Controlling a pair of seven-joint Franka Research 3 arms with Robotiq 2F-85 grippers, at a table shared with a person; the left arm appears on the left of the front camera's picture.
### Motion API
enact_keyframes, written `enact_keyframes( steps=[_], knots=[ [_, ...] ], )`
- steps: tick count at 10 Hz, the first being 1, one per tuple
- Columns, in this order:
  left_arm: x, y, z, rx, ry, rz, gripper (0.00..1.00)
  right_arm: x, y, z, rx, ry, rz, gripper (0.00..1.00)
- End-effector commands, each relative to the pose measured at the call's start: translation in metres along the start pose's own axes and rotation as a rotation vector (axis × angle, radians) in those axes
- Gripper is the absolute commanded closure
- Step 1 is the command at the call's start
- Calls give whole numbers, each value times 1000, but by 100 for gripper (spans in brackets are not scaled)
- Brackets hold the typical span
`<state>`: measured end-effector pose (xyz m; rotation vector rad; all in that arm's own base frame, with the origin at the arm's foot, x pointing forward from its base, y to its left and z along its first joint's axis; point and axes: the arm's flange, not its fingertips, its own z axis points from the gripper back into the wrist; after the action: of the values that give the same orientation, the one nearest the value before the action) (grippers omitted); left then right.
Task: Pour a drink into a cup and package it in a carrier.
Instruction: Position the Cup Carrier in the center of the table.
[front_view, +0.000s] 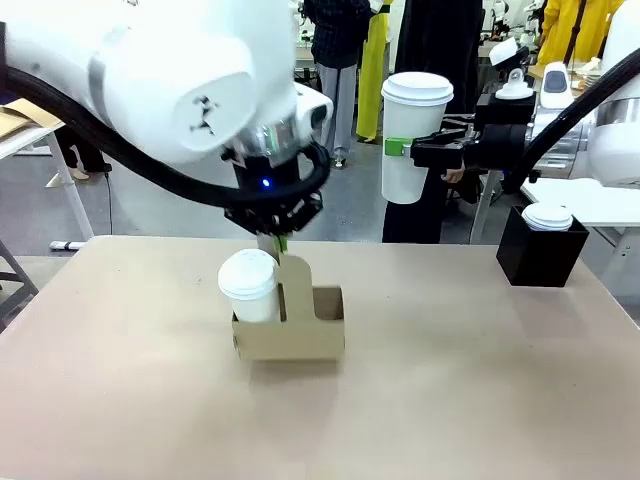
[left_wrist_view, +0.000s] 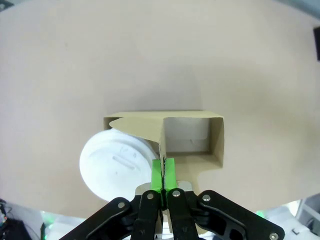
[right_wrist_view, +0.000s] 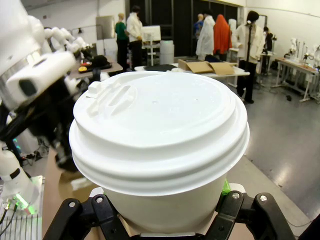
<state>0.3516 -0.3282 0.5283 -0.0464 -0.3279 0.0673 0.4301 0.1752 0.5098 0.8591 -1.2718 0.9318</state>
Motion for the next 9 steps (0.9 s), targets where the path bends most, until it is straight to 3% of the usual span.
enact_keyframes(
  steps=[1, 7, 9],
  knots=[
    [-16, -9, -8, -10, -13, 6, 98, 3, -1, -4, -4, -4, 13, 20],
    [-44, -36, -43, 29, -9, -72, 98, 3, -1, -4, -4, -4, 13, 20],
    [-36, -32, -22, 8, 3, -57, 98, 3, -1, -4, -4, -4, 13, 20]
  ],
)
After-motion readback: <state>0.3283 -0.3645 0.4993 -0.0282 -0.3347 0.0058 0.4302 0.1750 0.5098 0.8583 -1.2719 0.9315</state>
